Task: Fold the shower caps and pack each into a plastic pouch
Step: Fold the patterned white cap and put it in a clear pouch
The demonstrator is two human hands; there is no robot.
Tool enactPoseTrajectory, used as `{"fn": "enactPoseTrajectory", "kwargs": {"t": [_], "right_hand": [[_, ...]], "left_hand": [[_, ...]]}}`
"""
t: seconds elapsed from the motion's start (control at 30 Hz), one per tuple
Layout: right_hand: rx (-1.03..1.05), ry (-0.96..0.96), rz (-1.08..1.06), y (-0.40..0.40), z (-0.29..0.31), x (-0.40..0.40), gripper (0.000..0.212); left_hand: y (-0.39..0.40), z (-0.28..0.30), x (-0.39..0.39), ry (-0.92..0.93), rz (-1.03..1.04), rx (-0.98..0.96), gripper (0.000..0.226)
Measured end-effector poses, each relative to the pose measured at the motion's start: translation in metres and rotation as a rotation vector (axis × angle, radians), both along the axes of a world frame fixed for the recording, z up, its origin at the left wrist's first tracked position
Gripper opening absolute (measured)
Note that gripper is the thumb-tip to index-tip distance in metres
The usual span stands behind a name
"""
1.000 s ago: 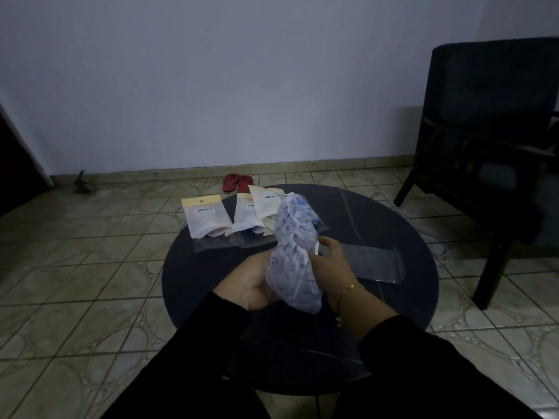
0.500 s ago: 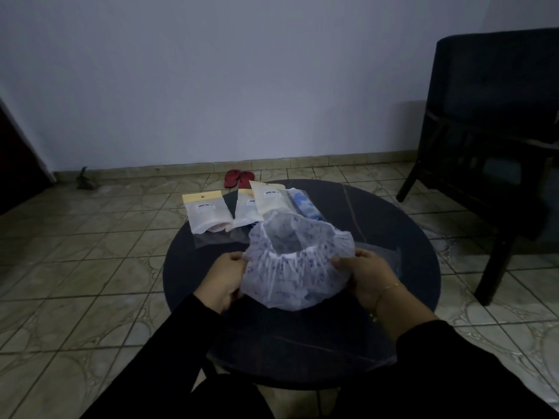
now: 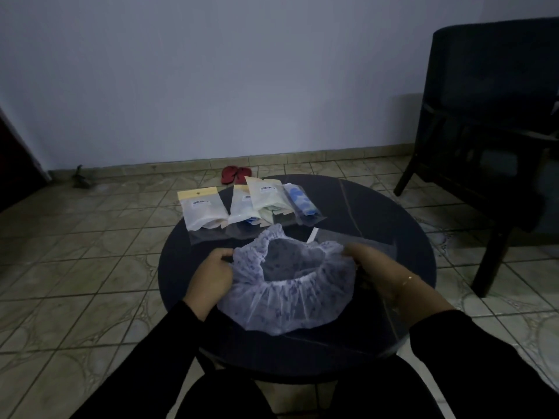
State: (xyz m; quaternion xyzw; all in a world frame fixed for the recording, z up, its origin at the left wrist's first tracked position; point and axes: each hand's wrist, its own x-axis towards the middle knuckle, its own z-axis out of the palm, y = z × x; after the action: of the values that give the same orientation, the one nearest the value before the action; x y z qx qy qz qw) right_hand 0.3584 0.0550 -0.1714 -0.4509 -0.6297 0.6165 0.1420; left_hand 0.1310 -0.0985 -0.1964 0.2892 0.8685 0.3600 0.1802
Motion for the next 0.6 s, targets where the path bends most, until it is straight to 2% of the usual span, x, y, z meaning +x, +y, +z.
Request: {"fn": "enactPoseTrajectory", "kwargs": {"t": [0.07,0.1,0.17,0.2,0.3,0.37,0.43,0.53,0.6], "right_hand": [[-0.021,-0.022,-0.018,0.004,0.007,0.001,0.063],[-0.020,-0.010,-0.038,0.006,0.008,-0.001,0.068],[-0.031,0.029,-0.033,0.004,0.016,-0.004,0.055],[-0.012,0.019,-0.018,0.002,0.019,-0.007,0.046],[0.115,-0.084,0.049,0.004,0.018,-0.021,0.046],[0.128,-0.134,0.114,-0.001,0.017,-0.030,0.057],[0.066,-0.100,0.122,-0.002,0.009,-0.038,0.061],[0.092,-0.095,0.203,0.001,-0.003,-0.043,0.042],[0.084,-0.104,0.177,0.000,-0.004,-0.042,0.035]], "left_hand": [[0.006,0.008,-0.007,-0.009,0.021,-0.078,0.029],[0.007,0.011,-0.008,-0.036,0.034,-0.060,0.039],[0.006,0.013,-0.006,-0.095,0.025,-0.038,0.057],[0.004,0.013,-0.004,-0.093,-0.003,-0.051,0.059],[0.005,0.004,-0.001,-0.094,-0.084,-0.030,0.048],[0.008,0.000,0.000,-0.107,-0.094,0.038,0.041],[0.009,0.001,0.005,-0.125,-0.057,0.139,0.028],[0.009,0.001,0.007,-0.087,-0.060,0.213,0.020],[0.007,0.004,0.004,-0.043,-0.062,0.220,0.017]]}}
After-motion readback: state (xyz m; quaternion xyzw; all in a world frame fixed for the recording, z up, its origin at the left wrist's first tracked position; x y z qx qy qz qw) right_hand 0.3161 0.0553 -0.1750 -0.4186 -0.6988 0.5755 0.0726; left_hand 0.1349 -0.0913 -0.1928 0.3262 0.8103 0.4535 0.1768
